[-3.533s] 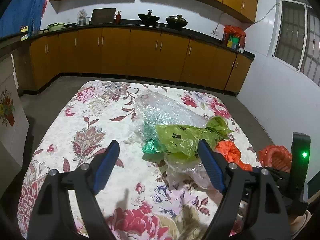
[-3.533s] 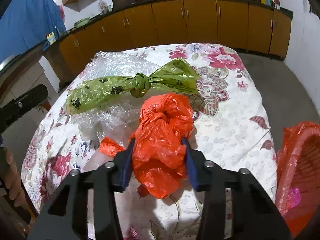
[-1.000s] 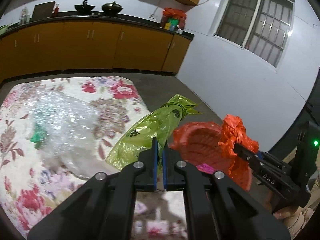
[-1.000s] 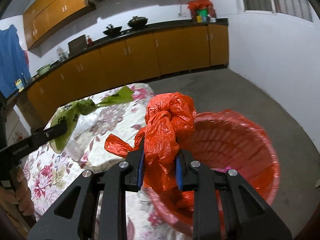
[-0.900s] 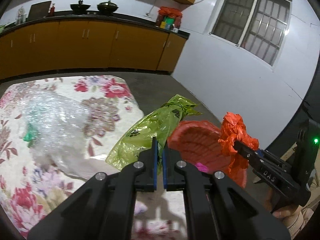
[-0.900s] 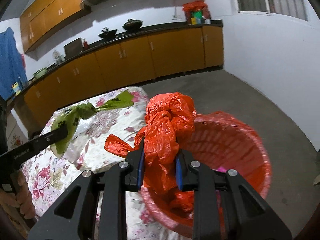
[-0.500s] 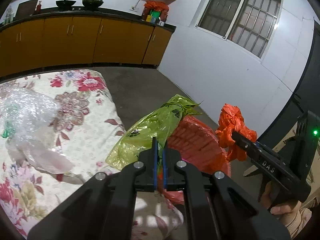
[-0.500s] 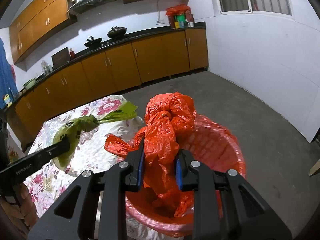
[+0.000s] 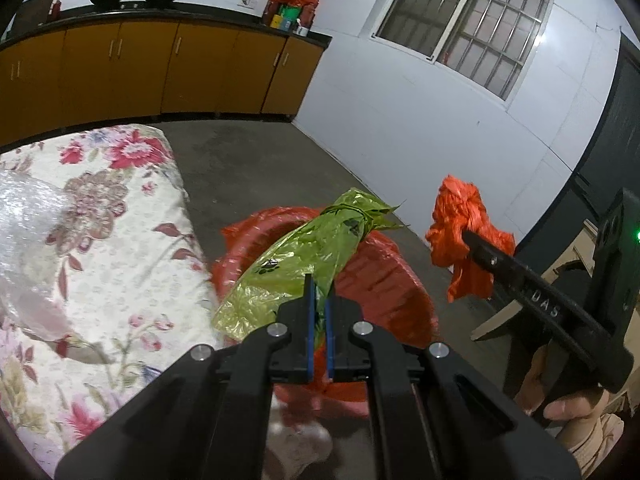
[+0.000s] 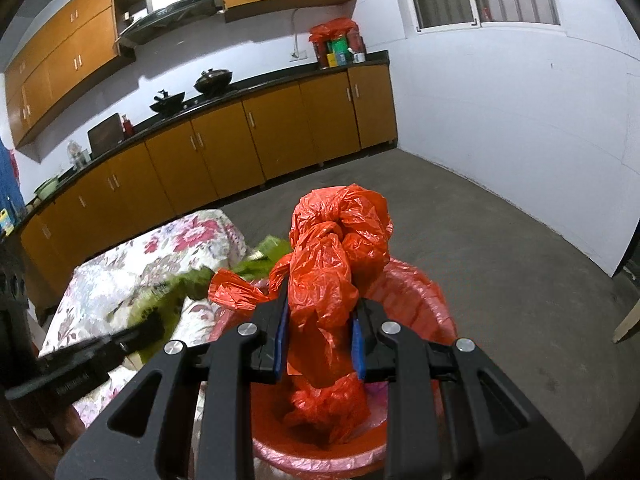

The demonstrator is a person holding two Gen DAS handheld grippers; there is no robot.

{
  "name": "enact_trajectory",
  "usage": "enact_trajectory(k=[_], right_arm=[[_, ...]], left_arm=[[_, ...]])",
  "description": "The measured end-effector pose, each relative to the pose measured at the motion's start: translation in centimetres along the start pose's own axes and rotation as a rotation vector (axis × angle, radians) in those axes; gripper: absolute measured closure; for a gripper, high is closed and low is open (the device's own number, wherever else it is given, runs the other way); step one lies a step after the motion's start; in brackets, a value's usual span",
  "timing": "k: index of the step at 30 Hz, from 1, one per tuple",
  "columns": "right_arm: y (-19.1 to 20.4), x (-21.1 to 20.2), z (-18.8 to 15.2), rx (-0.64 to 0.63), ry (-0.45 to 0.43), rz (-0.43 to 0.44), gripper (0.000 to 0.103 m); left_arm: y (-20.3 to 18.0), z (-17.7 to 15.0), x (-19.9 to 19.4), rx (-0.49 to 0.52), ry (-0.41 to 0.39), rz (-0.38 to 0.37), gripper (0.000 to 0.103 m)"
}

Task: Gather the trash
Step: 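Carry both bags over the orange basket and open both grippers to drop them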

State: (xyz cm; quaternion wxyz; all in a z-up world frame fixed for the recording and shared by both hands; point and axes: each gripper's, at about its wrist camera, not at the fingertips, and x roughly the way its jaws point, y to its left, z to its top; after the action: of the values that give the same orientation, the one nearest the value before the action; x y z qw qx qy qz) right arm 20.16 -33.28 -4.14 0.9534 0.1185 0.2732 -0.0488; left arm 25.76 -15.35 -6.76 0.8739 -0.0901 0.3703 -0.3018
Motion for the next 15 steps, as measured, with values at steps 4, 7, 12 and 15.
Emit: enact_trajectory(k=[4, 7, 12, 15], right_arm=[[-0.3, 0.1, 0.5, 0.015, -0.014, -0.011, 0.076], [-0.6, 0.5, 0.6, 0.024, -0.015, -0.017, 0.065], [-0.4, 0.8, -0.1, 0.024, -0.013, -0.025, 0.048], [-0.2, 0.6, -0.6, 0.019, -0.014, -0.034, 0.04]], left_arm=[[-0.5, -0.4, 1.3, -0.004, 0.027, -0.006, 0.089], [-0.1, -0.8, 1.9, -0.021, 0.044, -0.008, 0.071], [1.2, -1.5, 1.7, -0.036, 0.059, 0.024, 0.066], [2.0, -1.7, 0.6, -0.032, 0.038, 0.061, 0.058]])
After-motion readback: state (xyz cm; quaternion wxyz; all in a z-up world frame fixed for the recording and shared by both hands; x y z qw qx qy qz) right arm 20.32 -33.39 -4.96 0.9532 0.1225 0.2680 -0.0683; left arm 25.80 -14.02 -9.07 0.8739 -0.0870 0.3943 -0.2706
